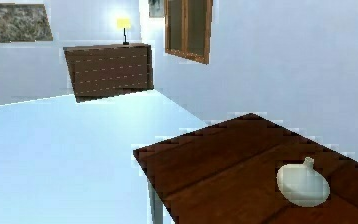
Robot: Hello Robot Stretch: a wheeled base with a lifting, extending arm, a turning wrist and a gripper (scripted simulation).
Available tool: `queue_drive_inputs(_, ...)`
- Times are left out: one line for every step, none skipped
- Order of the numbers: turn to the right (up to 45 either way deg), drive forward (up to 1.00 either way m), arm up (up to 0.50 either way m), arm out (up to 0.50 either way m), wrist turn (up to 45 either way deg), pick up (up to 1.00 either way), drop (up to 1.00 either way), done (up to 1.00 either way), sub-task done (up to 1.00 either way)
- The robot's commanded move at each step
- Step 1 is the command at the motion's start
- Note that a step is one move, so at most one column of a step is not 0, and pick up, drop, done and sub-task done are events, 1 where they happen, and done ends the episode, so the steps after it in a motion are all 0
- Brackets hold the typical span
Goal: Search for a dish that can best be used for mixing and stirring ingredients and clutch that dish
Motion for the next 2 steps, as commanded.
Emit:
queue_drive_inputs(0.0, 0.00, 0.00, 0.00, 45.0, 0.00, 0.00, 0.00, 0.00)
queue_drive_inputs(0.0, 0.00, 0.00, 0.00, 45.0, 0.00, 0.00, 0.00, 0.00)
